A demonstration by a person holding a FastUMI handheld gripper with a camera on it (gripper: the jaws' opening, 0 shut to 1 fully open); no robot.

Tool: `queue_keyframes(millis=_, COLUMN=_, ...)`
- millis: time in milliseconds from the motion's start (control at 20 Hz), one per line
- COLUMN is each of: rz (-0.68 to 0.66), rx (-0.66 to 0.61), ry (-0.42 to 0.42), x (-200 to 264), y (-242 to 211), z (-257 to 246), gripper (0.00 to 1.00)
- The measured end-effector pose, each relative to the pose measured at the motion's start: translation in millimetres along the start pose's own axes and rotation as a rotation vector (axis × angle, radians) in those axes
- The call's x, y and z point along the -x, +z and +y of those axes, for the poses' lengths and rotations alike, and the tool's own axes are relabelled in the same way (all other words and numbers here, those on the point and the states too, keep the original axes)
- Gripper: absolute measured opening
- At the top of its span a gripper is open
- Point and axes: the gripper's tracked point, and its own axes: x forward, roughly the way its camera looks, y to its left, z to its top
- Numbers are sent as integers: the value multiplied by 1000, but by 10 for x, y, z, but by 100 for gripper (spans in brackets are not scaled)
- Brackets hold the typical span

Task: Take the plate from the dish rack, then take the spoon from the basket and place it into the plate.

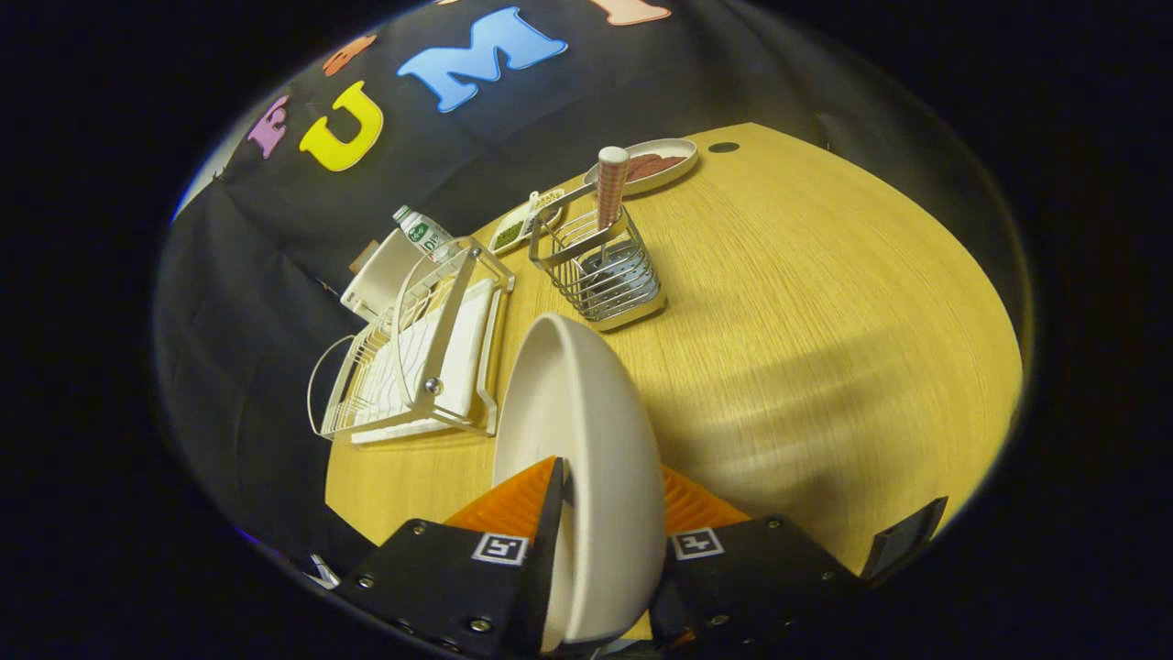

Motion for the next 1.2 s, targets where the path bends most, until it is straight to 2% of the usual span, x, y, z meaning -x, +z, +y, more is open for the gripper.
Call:
queue_keyframes(millis=100, rz=-2, rx=-16, ry=-3, x=-38, y=-23, z=-61, gripper=55)
queue_keyframes(millis=200, rz=-1, rx=-8, ry=-35, x=-1, y=-45, z=-174, gripper=57)
queue_keyframes(millis=300, rz=-22, rx=30, ry=-73, x=94, y=-8, z=-280, gripper=67)
queue_keyframes(millis=400, rz=-72, rx=90, ry=-141, x=237, y=99, z=-446, gripper=67)
queue_keyframes(millis=700, rz=-322, rx=215, ry=-235, x=904, y=767, z=-535, gripper=67)
queue_keyframes(millis=1050, rz=-601, rx=303, ry=-193, x=1286, y=1515, z=-190, gripper=67)
queue_keyframes(millis=1200, rz=-748, rx=442, ry=-178, x=1392, y=1781, z=8, gripper=67)
